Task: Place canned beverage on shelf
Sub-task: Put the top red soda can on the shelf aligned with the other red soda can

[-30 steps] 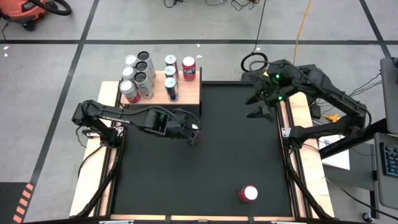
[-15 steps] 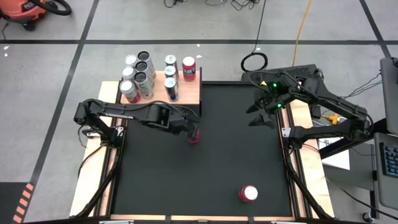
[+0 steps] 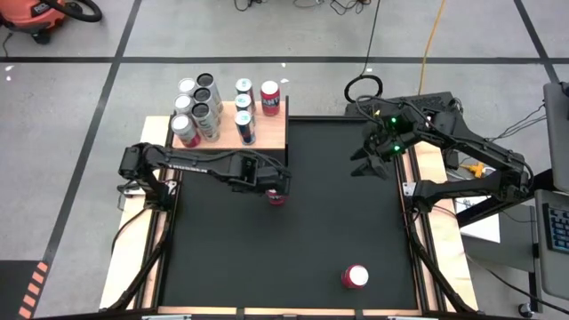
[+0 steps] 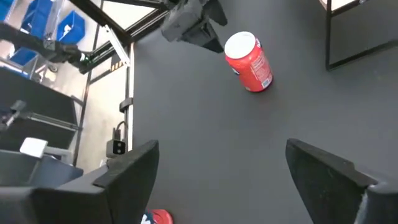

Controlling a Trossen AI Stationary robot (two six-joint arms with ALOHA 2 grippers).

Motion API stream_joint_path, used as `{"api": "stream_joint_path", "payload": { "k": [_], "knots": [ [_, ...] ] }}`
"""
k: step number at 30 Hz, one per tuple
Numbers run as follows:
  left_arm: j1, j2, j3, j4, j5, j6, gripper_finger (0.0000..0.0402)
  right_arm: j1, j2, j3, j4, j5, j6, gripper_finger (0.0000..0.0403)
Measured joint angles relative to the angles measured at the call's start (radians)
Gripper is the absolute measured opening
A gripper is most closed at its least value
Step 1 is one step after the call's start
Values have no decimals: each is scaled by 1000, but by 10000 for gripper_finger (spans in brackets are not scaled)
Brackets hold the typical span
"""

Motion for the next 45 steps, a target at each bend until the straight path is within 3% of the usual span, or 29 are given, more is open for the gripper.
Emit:
{"api": "stream_joint_path", "payload": {
  "k": [14,28,45],
  "knots": [
    [16,31,0,51,-93,110,396,0,0,0,2,34,100,329],
    [40,110,0,120,-49,159,396,0,0,0,4,52,105,329],
    [39,113,0,60,-32,136,395,0,0,0,4,52,98,329]
  ]
}}
